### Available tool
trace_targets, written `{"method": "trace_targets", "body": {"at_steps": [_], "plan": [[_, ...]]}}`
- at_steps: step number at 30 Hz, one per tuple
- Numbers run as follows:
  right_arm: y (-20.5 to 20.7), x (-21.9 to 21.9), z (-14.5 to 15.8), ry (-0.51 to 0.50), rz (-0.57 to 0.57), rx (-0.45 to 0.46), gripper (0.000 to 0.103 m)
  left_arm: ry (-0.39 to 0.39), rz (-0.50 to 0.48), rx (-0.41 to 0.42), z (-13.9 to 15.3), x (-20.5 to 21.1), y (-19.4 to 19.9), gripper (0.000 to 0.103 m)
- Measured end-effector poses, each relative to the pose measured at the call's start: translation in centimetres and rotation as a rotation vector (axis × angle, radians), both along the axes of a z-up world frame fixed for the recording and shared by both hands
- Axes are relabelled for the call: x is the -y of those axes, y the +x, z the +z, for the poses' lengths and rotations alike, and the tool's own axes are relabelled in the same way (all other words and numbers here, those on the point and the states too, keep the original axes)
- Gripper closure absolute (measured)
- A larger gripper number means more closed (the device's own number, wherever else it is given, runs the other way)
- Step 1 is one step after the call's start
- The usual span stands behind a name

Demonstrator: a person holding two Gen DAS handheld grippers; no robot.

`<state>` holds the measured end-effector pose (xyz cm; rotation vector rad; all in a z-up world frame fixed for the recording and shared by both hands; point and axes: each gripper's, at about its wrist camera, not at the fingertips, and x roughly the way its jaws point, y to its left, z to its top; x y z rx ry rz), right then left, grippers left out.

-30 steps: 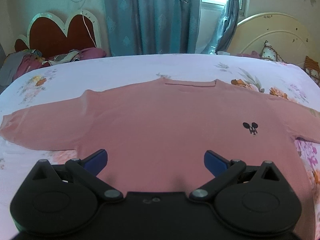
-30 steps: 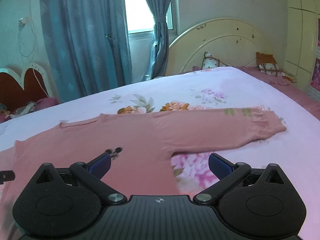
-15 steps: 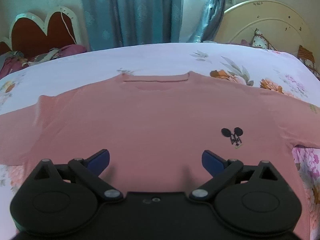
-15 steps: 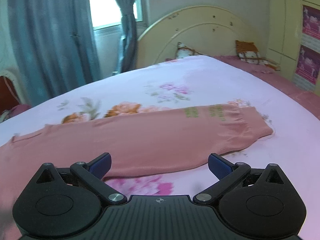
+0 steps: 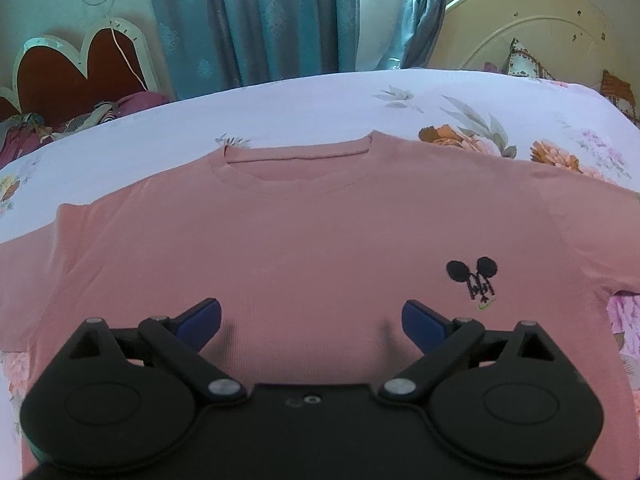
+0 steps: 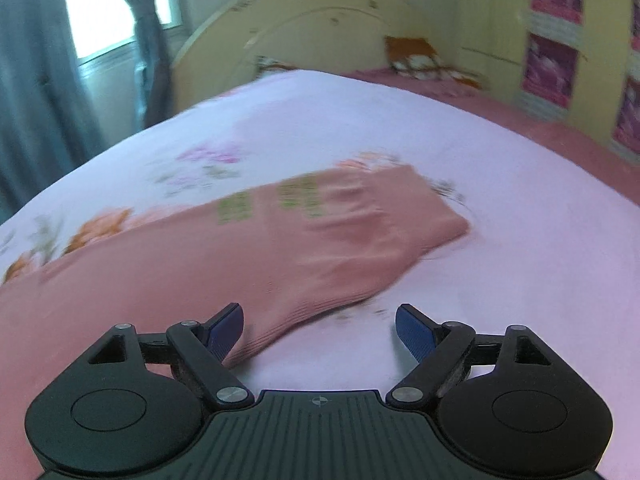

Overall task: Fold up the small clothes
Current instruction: 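Move the right gripper to the sleeve cuff and close on it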

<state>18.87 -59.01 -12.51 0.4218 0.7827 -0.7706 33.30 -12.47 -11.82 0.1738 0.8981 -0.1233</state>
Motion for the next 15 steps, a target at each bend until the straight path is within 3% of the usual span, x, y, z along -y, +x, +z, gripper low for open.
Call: {"method": "trace_targets", "body": {"at_steps": [7,11,12,15], "plan": [[0.0,4.5,-0.9,0.021,-0.09,0.012,0.021,0.004,0.023,-0.019,-0.6,-0.6,0.9,0.012],[0.4,5.8,-1.1,-0.008,-0.112,0.013,0.052,0.009,0.041,-0.026,-1.0,-0.7,1.4,0.012],[0.5,6.0,-1.2,-0.011,-0.114,0.017,0.055,0.011,0.047,-0.027,-1.1,-0.7,1.6,0.014],[0.5,6.6,-1.1,-0.008,-0.097,0.042,0.09,-0.001,0.048,-0.035,-1.3,-0.7,1.9,0.019]]}}
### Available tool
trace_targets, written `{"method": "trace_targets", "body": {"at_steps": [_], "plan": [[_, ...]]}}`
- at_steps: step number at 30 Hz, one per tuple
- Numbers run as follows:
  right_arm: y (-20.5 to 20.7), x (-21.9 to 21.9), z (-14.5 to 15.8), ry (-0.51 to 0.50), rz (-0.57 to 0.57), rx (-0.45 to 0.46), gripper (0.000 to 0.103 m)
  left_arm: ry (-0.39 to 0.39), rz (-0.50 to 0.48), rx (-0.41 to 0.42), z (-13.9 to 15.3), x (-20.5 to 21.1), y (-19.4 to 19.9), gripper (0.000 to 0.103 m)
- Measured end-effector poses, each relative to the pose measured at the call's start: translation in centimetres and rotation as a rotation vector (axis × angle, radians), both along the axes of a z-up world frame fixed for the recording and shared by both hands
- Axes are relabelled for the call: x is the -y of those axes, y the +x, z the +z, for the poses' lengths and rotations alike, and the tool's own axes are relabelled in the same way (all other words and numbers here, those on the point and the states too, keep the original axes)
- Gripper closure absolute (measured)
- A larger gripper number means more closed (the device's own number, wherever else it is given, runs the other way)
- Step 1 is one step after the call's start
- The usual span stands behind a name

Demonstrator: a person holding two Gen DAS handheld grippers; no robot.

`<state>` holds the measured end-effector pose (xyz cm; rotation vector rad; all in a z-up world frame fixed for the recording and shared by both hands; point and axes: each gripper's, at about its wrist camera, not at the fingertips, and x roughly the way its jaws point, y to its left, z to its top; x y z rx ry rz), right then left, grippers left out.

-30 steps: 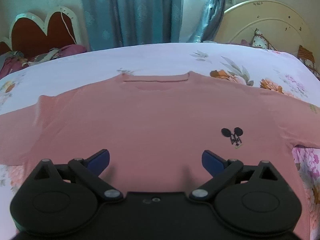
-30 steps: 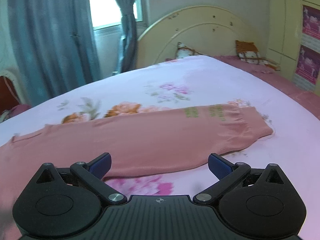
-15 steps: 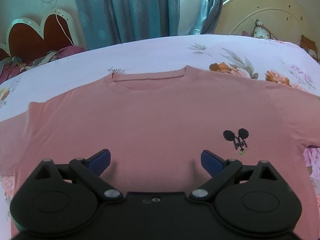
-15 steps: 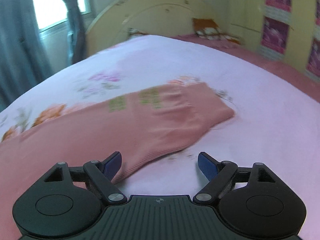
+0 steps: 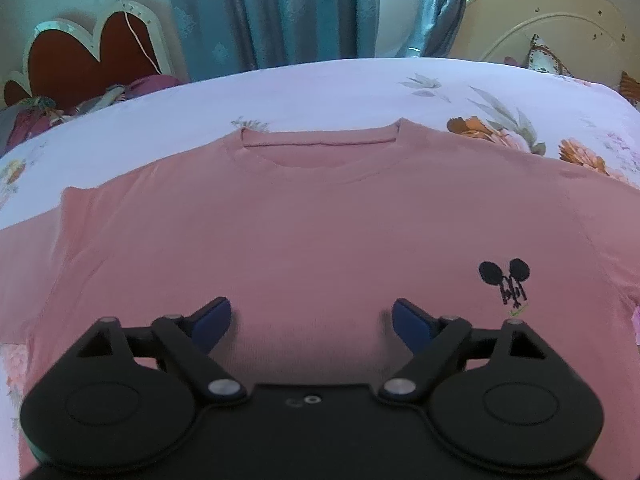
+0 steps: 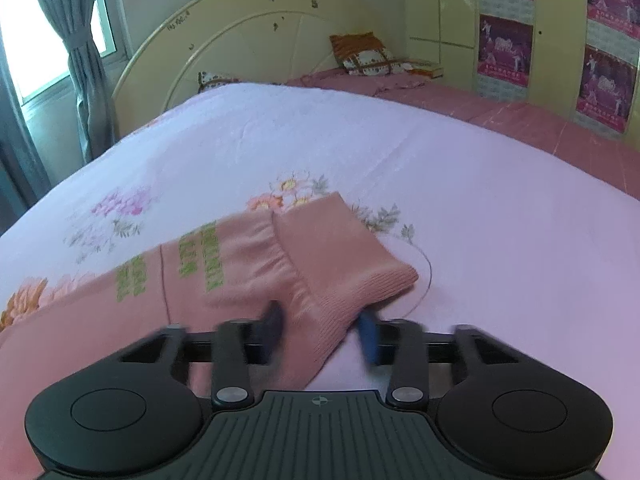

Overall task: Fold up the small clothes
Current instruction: 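Move the right gripper to the sleeve cuff and close on it, then fold the held sleeve across the sweatshirt body and open the right gripper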

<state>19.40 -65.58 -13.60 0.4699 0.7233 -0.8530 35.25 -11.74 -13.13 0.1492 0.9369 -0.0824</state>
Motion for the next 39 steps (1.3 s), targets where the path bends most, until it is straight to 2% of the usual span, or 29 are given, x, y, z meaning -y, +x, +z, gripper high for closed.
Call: {"method": "trace_targets", "body": {"at_steps": [4,9,16,19,25,29,32,33,34,35,37,39], "plan": [[0.1,-0.7,1.0,-0.02,0.037,0.048,0.093,-0.06,-0.015,-0.004,0.4,-0.5,-0.1,0.026],[1.5,-4.3,4.1,-0.076,0.147,0.116,0.093,-0.062,-0.014,0.014,1.1,-1.4,-0.3,0.027],[6.4,-15.0,8.0,-0.146,0.416,0.196,0.093,-0.093,0.034,0.039,2.0,-5.0,-0.7,0.027],[8.6,-21.2,8.6,-0.132,0.55,0.227,0.093,-0.101,0.058,0.045,2.2,-7.1,-0.9,0.027],[11.8,-32.9,6.5,-0.051,0.792,0.212,0.093,-0.091,0.104,0.062,2.7,-11.0,-1.0,0.027],[13.3,-38.8,3.2,0.049,0.913,0.134,0.093,-0.087,0.12,0.063,2.6,-12.5,-0.6,0.027],[13.3,-41.6,1.6,0.073,0.973,0.066,0.092,-0.101,0.119,0.057,2.4,-13.0,-0.4,0.027],[13.2,-42.1,1.3,0.069,0.982,0.05,0.086,-0.107,0.114,0.056,2.4,-13.0,-0.4,0.027],[13.0,-41.7,1.2,0.086,0.99,0.059,0.069,-0.12,0.106,0.053,2.3,-12.9,-0.3,0.027],[12.8,-41.3,1.4,0.105,0.994,0.077,0.047,-0.134,0.097,0.05,2.3,-12.8,-0.4,0.026],[11.5,-41.0,2.1,0.087,0.985,0.108,0.036,-0.176,0.073,0.04,2.1,-12.3,-0.4,0.022],[11.3,-40.5,2.5,0.049,0.96,0.11,0.036,-0.213,0.038,0.027,1.8,-11.3,-0.4,0.022]]}}
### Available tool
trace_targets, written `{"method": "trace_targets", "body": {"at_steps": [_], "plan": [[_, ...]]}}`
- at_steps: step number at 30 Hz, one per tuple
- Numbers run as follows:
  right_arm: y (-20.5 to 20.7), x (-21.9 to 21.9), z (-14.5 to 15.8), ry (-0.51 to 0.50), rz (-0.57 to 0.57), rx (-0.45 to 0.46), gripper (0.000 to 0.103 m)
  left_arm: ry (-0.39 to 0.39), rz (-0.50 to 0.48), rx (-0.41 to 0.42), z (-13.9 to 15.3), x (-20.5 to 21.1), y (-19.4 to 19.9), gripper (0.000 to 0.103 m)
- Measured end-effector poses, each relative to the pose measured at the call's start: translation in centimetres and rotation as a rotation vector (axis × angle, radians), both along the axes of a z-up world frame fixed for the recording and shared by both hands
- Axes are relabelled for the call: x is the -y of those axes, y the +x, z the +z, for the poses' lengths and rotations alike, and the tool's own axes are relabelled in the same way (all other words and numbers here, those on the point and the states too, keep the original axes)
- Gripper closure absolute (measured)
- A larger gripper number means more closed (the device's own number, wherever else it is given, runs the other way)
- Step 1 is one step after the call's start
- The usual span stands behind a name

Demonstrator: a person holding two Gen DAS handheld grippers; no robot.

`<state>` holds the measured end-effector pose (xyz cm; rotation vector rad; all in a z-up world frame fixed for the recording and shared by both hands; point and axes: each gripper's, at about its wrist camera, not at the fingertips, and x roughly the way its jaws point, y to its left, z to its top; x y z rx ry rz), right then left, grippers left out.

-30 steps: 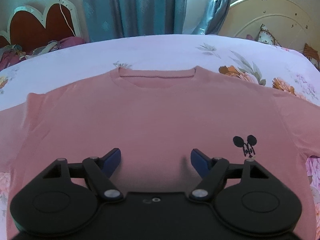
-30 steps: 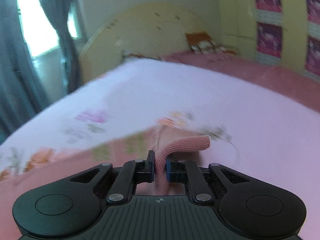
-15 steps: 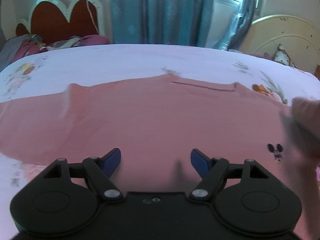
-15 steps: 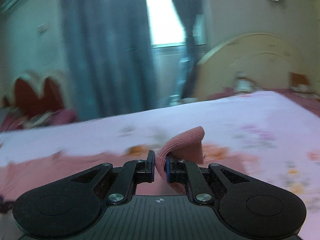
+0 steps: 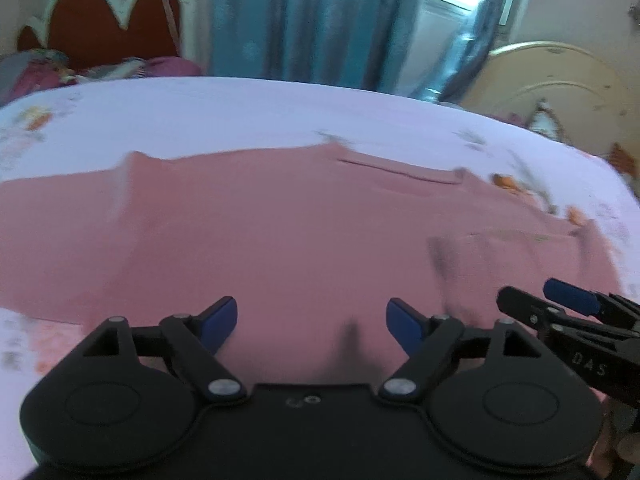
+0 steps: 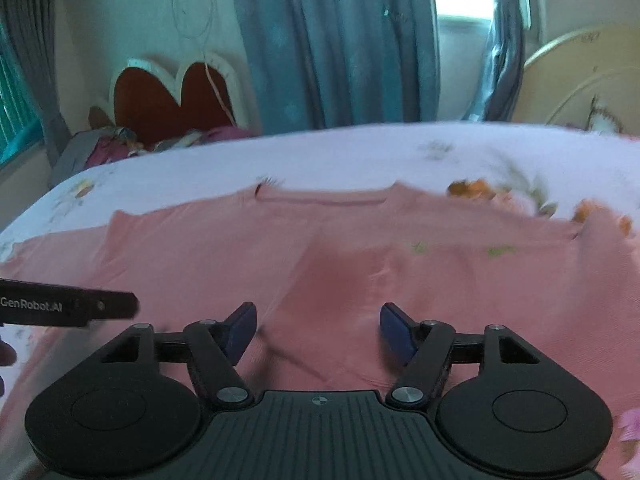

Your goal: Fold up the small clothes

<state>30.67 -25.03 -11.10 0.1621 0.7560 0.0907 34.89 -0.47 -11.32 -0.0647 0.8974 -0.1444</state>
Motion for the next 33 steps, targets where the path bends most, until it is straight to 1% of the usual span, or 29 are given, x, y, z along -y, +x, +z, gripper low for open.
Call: {"method": "trace_targets", "body": {"at_steps": [3,5,7,8,9,11,13,14,15,16,18,20,21,22,24,26,30,31,32,33], "plan": [[-1.1,2.3,0.5,-0.009,-0.067,-0.006,0.036,-0.031,-0.063,-0.015,-0.6,2.2,0.2,0.022],[-2.3,4.0,0.6,-0.024,-0.118,-0.017,0.036,-0.054,-0.105,-0.046,-1.5,3.8,0.6,0.022],[-3.6,5.5,0.9,-0.036,-0.165,-0.03,0.036,-0.092,-0.128,-0.085,-2.7,5.1,0.8,0.024],[-4.4,6.3,0.9,-0.043,-0.188,-0.035,0.036,-0.11,-0.139,-0.1,-3.1,5.6,1.1,0.029],[-5.0,6.9,1.0,-0.049,-0.207,-0.04,0.036,-0.127,-0.147,-0.115,-3.6,6.3,1.4,0.031],[-6.1,8.2,1.0,-0.06,-0.248,-0.052,0.036,-0.169,-0.152,-0.139,-4.3,7.2,1.9,0.031],[-7.1,9.5,0.9,-0.061,-0.283,-0.07,0.036,-0.208,-0.152,-0.136,-4.7,8.1,2.2,0.032],[-7.5,9.9,0.7,-0.061,-0.299,-0.077,0.036,-0.226,-0.15,-0.137,-4.8,8.4,2.3,0.036],[-7.8,10.4,0.7,-0.064,-0.314,-0.084,0.036,-0.241,-0.14,-0.134,-5.0,8.8,2.4,0.043],[-8.2,10.8,0.4,-0.067,-0.327,-0.09,0.036,-0.257,-0.133,-0.127,-5.1,9.1,2.5,0.048],[-8.9,11.4,0.1,-0.067,-0.354,-0.1,0.036,-0.302,-0.122,-0.129,-5.5,9.1,2.7,0.077],[-9.1,11.9,-0.1,-0.068,-0.371,-0.104,0.036,-0.326,-0.119,-0.125,-6.0,9.1,2.9,0.089],[-9.2,12.0,-0.2,-0.076,-0.378,-0.106,0.036,-0.324,-0.12,-0.118,-6.0,9.1,3.0,0.096],[-9.2,12.1,-0.3,-0.083,-0.382,-0.107,0.036,-0.326,-0.125,-0.107,-5.8,9.0,2.8,0.096],[-9.1,12.3,-0.6,-0.091,-0.387,-0.116,0.037,-0.348,-0.137,-0.049,-4.6,8.7,2.5,0.097],[-8.9,12.6,-0.9,-0.101,-0.398,-0.122,0.037,-0.362,-0.156,0.019,-2.6,8.8,2.4,0.097],[-7.9,12.9,-1.6,-0.1,-0.411,-0.132,0.037,-0.402,-0.168,0.13,1.5,7.8,2.9,0.097],[-7.4,12.9,-1.7,-0.104,-0.413,-0.128,0.042,-0.406,-0.163,0.158,2.5,7.3,2.9,0.097],[-6.9,12.9,-1.8,-0.104,-0.413,-0.125,0.052,-0.41,-0.157,0.178,3.3,6.7,3.0,0.097],[-6.4,13.0,-1.8,-0.102,-0.417,-0.123,0.055,-0.411,-0.147,0.196,3.9,6.0,3.0,0.097]]}}
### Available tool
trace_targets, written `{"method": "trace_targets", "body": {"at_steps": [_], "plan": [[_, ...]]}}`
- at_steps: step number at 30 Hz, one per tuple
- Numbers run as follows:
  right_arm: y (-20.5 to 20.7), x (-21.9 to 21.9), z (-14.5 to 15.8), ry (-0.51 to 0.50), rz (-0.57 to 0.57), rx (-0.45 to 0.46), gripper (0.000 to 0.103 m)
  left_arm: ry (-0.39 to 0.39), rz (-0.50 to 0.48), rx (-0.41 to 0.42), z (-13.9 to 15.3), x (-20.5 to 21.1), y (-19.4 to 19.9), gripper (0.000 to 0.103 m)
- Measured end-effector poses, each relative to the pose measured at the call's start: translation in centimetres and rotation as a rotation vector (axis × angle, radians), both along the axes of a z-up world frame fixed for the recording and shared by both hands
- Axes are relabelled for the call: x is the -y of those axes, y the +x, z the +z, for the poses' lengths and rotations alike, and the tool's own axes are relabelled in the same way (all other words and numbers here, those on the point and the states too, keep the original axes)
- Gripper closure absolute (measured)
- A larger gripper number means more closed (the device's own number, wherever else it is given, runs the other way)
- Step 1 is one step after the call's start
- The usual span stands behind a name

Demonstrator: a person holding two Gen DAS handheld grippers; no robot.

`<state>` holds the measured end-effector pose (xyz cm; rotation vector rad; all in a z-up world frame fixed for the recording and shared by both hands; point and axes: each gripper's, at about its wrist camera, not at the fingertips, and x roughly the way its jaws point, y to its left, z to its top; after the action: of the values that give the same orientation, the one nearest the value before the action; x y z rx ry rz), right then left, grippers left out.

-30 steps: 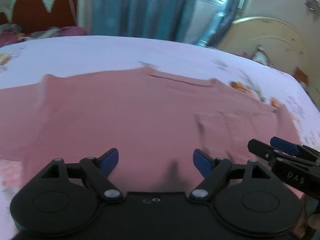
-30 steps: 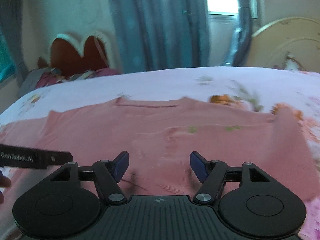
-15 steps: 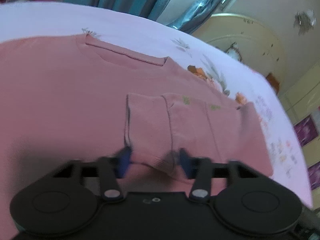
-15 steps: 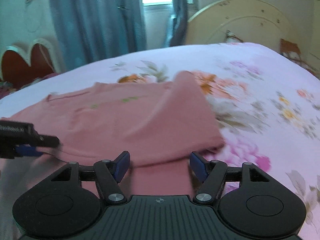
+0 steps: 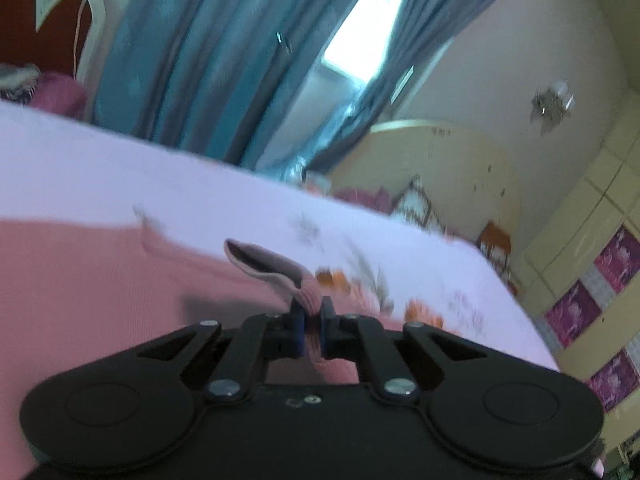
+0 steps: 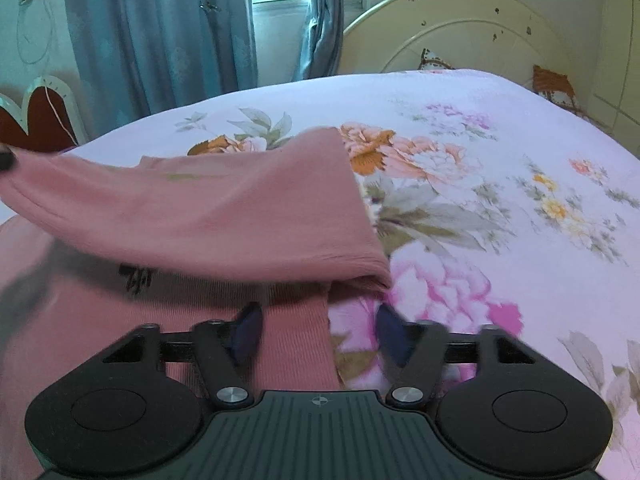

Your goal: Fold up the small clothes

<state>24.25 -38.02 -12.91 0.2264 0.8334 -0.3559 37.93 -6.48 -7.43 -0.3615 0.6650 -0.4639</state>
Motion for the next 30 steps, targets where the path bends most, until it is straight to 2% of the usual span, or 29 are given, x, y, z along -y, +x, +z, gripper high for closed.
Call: {"method": "trace_targets", "body": {"at_steps": [3,4,7,12,16,18,19,21,22,24,25,26,30], "plan": [[1.4,0.2,-0.3,-0.004,0.001,0.005,0.059,0.024,0.035,0.03,0.6,-1.5,-0.5,0.097],[1.7,0.3,-0.4,-0.002,0.001,0.007,0.066,0.041,0.046,0.034,0.4,-1.9,-0.6,0.097],[1.9,0.6,-0.5,0.002,0.004,0.007,0.096,0.09,0.087,0.0,-1.4,-3.2,-0.8,0.097],[0.8,1.2,-0.3,0.014,-0.015,0.022,0.096,0.162,0.147,-0.104,-5.9,-4.4,-1.0,0.097],[0.2,1.1,-0.5,0.004,0.005,0.003,0.096,0.237,0.134,-0.136,-8.2,-4.2,-1.2,0.097],[-0.2,1.2,-0.3,0.008,0.014,-0.009,0.095,0.271,0.119,-0.127,-8.4,-4.1,-1.3,0.095],[-0.4,1.3,-0.1,0.015,0.017,-0.009,0.095,0.285,0.119,-0.125,-8.4,-4.1,-1.5,0.093],[-0.9,1.5,0.3,0.035,0.025,-0.012,0.095,0.306,0.133,-0.121,-7.8,-4.4,-1.6,0.074],[-1.3,1.5,0.7,0.04,0.022,-0.006,0.094,0.328,0.162,-0.115,-7.6,-4.6,-1.7,0.068],[-1.9,1.7,1.6,0.043,0.011,0.025,0.077,0.338,0.209,-0.089,-6.9,-5.5,-2.3,0.049],[-2.2,1.8,2.1,0.045,0.007,0.049,0.054,0.334,0.229,-0.071,-6.5,-6.0,-2.7,0.049],[-2.2,1.9,2.6,0.039,0.005,0.074,0.045,0.332,0.233,-0.061,-6.2,-5.9,-2.6,0.049],[0.0,2.6,2.9,0.055,0.029,0.083,0.045,0.304,0.193,-0.056,-5.5,-4.7,-1.4,0.049]]}}
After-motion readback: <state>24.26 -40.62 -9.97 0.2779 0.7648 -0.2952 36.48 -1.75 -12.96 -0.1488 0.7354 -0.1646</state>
